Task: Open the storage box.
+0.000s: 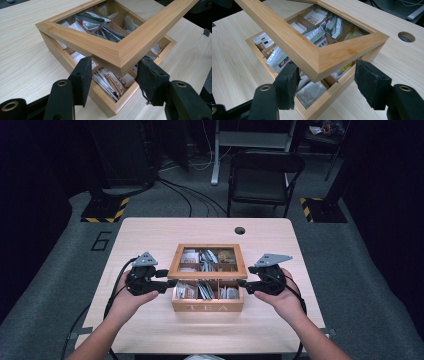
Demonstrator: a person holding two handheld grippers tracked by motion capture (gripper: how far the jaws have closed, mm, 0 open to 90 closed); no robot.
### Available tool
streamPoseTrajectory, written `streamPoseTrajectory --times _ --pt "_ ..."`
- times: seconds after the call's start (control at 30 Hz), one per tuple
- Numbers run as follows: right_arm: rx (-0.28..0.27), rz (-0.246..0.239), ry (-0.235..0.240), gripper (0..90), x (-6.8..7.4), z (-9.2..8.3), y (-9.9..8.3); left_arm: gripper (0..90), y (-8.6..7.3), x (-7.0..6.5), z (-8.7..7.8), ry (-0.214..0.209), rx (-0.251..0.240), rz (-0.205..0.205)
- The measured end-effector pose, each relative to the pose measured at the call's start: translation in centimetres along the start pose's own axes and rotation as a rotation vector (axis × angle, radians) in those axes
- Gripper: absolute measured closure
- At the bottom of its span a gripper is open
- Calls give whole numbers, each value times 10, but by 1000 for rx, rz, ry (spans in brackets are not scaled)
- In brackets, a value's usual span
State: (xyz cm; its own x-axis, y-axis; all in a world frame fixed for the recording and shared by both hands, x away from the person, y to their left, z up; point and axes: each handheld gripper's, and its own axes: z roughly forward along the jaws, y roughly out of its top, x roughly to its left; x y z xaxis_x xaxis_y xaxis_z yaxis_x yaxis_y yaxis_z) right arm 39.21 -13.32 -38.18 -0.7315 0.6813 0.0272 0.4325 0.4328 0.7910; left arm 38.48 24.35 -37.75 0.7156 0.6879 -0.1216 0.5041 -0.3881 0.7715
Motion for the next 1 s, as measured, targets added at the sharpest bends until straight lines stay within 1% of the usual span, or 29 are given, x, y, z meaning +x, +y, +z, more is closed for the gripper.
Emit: streamPoseTrajectory --times 0.03,0.1,0.2,0.23,0.27,0.3,0.33,0.37,0.43,0.47,0.5,0.53,0.6,0.7,0.73,0.8,0.83,0.87,0.9,1.0 --pt "-6 -5 -2 363 0 1 1 455 1 0 0 6 0 7" --pt "-5 -21 -3 357 2 1 3 442 2 0 1 1 2 11" --pt "1 -26 -3 344 3 3 6 419 4 0 2 9 3 19" --pt "0 -38 0 344 3 3 7 415 5 0 2 8 6 23" --pt "1 -30 -2 344 4 3 7 411 5 0 2 9 6 23" --pt "2 -35 -2 344 4 3 8 406 6 0 2 9 7 27" --pt "2 -49 0 341 3 3 9 401 6 0 2 11 2 23" --pt "2 -36 -4 338 4 4 10 397 7 1 2 8 1 23" --pt "-1 -47 -5 334 3 4 11 391 8 1 3 11 0 23" --pt "-1 -42 -6 332 4 4 12 388 8 1 3 12 -4 23" --pt "-1 -53 -3 330 2 4 13 383 9 1 3 15 -5 25" --pt "-1 -53 -3 330 2 4 13 383 9 1 3 12 -1 23" --pt "-4 -46 -5 326 2 5 14 378 11 2 3 13 -4 32" --pt "-1 -52 -4 322 1 5 17 366 13 2 3 13 -14 32" --pt "4 -47 -5 323 1 5 17 365 13 2 3 10 -17 31" --pt "-1 -54 -3 324 0 4 19 365 15 2 2 12 -17 37" --pt "0 -50 -1 324 -1 4 20 365 17 3 1 17 -24 48" --pt "-1 -42 1 324 -1 3 22 365 18 3 1 24 -26 49" --pt "-4 -50 3 325 -2 3 23 365 19 3 1 21 -26 53" --pt "-5 -51 6 327 -4 3 26 365 22 3 1 21 -31 58"
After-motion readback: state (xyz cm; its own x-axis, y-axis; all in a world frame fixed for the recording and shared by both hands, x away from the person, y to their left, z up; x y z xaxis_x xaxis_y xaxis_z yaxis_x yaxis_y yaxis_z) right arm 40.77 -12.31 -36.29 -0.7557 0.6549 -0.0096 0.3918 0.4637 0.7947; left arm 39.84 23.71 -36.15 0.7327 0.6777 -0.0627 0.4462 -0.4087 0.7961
